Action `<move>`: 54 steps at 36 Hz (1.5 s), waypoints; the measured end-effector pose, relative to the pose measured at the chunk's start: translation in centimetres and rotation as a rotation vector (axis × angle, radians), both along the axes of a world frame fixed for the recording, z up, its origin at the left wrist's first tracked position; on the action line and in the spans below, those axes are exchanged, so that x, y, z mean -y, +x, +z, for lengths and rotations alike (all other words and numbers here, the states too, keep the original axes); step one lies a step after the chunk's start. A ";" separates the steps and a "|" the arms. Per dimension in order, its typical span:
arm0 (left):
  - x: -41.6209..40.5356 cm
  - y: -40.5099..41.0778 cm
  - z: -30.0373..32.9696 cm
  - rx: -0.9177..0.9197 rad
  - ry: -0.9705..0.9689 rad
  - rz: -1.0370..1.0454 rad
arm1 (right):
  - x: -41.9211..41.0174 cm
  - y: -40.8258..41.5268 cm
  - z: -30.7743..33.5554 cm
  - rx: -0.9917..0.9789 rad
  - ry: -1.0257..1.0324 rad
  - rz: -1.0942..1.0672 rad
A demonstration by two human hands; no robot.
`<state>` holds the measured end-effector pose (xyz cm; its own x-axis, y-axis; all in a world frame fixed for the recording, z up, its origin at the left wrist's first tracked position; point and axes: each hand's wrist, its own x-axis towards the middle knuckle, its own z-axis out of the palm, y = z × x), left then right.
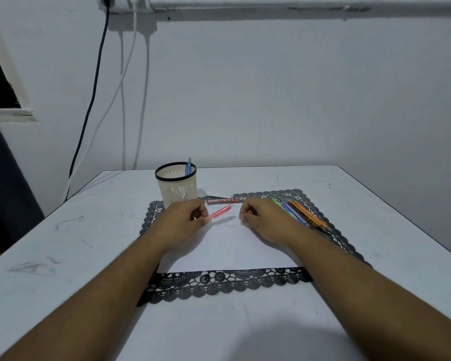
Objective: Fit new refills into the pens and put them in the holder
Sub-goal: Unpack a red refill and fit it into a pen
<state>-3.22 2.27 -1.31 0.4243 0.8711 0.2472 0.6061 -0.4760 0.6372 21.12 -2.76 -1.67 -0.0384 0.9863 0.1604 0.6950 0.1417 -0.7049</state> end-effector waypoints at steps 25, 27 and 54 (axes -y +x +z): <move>0.5 0.2 0.4 -0.029 0.053 -0.063 | -0.2 -0.6 0.2 -0.601 0.030 0.008; 0.5 0.2 0.4 -0.029 0.055 -0.068 | -0.2 -0.6 0.2 -0.597 0.029 0.002; 0.6 0.3 0.7 -0.077 0.162 -0.124 | 0.1 0.6 1.4 -0.464 -0.005 0.041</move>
<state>-2.96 1.68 -0.64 0.5487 0.7627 0.3424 0.5803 -0.6423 0.5007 21.76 -2.90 -0.24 -0.0030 0.9863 0.1649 0.3000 0.1582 -0.9407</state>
